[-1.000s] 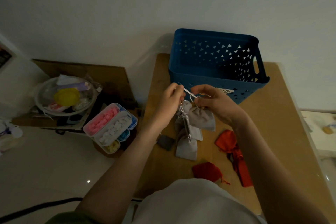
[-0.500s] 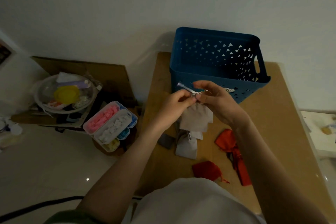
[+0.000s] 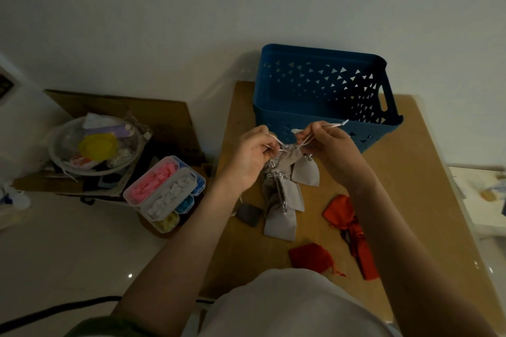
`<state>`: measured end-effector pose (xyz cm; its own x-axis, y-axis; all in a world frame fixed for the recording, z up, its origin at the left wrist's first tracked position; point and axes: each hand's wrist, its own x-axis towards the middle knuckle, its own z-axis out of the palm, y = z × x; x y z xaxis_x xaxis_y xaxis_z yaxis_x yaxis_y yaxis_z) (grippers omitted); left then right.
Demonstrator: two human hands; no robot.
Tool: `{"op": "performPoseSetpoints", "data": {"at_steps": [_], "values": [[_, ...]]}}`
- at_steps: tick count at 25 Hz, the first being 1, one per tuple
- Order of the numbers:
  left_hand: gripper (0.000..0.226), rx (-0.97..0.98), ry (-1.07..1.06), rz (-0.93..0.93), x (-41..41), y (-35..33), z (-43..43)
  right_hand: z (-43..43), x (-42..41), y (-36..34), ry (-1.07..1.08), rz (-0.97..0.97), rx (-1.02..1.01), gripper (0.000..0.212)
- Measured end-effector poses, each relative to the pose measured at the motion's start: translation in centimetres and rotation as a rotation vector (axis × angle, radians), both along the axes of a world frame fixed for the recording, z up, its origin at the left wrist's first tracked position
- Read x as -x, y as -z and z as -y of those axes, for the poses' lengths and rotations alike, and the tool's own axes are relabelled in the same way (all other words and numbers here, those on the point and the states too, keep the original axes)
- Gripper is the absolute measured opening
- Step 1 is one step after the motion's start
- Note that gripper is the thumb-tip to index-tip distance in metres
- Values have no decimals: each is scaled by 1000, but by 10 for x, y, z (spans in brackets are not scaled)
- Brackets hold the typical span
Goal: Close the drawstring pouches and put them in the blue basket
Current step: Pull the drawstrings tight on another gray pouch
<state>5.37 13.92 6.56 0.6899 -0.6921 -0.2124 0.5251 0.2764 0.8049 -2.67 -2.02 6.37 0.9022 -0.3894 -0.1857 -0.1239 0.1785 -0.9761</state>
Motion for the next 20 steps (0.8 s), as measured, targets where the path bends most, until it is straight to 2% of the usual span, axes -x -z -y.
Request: {"op": "performPoseSetpoints", "data": {"at_steps": [2, 4, 8, 12, 15, 17, 20], "values": [[42, -100, -81, -19, -1, -2, 3, -1, 0, 1, -11, 23, 5, 32], [38, -137, -128, -82, -1, -3, 3, -3, 0, 3, 16, 21, -14, 31], [40, -91, -176, -170, -3, 0, -2, -1, -1, 8, 70, -2, -59, 31], [50, 56, -68, -360, -6, 3, -6, 0, 1, 12, 74, -22, -58, 31], [52, 95, -81, -437, -5, 4, -5, 0, 1, 17, 60, -7, -64, 31], [46, 69, -118, -418, -5, 4, -1, 3, 1, 22, 40, -1, -49, 31], [31, -158, -45, -206, -2, 3, 2, 4, 0, 26, 28, -21, -52, 30]]}}
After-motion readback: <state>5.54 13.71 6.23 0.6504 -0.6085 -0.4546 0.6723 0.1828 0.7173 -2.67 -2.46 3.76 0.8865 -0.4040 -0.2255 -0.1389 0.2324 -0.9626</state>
